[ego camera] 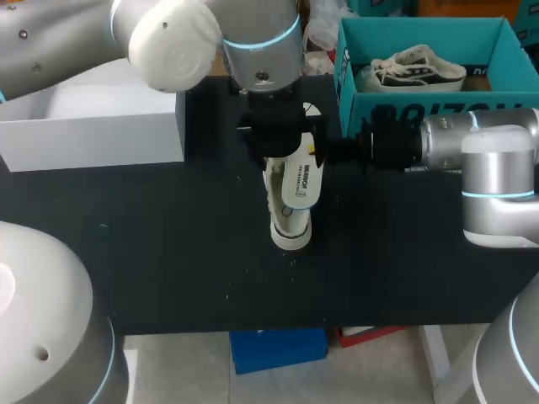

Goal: Take the shoe out of the shoebox, open the shoe tongue, remove and reinsert the insole, then place the shoe into the shoebox

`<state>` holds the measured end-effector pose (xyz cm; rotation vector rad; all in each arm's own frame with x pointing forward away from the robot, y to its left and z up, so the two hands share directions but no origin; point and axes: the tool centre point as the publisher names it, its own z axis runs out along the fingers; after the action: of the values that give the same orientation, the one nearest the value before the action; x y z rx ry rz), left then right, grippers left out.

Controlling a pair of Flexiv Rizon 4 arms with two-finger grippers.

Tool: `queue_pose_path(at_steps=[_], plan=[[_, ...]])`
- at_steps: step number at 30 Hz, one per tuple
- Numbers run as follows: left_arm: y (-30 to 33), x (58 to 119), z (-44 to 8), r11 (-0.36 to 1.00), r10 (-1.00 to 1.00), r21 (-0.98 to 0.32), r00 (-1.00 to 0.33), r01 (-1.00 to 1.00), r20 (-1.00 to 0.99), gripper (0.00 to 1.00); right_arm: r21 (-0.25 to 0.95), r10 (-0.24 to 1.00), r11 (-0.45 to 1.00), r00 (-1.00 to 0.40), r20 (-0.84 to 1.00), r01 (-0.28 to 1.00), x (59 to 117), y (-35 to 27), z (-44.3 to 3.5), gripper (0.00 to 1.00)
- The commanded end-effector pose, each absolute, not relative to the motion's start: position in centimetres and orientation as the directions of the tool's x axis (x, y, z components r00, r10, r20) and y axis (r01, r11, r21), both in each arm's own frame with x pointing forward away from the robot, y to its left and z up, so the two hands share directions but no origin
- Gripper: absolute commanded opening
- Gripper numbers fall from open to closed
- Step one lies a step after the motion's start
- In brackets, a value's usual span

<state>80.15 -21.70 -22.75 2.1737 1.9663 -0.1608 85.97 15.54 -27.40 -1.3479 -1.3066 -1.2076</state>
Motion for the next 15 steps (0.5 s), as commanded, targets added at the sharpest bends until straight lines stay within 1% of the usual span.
queue_pose_path(at_steps=[1, 3, 5, 15], plan=[[-18.6, 79.4, -23.5, -0.076, 0.784, 0.183, 0.171, 0.980, -0.596, 1.00, 0.035, 0.146, -0.064, -0.025, 0.989, 0.997, 85.9, 15.7, -27.4, 0.00], [-17.6, 79.5, -23.8, -0.063, 0.671, 0.177, 0.173, 0.982, -0.721, 1.00, 0.035, 0.146, -0.064, -0.025, 0.989, 0.997, 85.9, 15.7, -27.4, 0.00], [-16.8, 79.7, -24.2, -0.029, 0.604, 0.164, 0.148, 0.986, -0.783, 1.00, 0.035, 0.146, -0.064, -0.025, 0.989, 0.997, 85.9, 15.7, -27.4, 0.00], [-16.6, 79.7, -24.4, -0.027, 0.582, 0.176, 0.158, 0.984, -0.797, 1.00, 0.035, 0.146, -0.064, -0.025, 0.989, 0.997, 85.9, 15.7, -27.4, 0.00]])
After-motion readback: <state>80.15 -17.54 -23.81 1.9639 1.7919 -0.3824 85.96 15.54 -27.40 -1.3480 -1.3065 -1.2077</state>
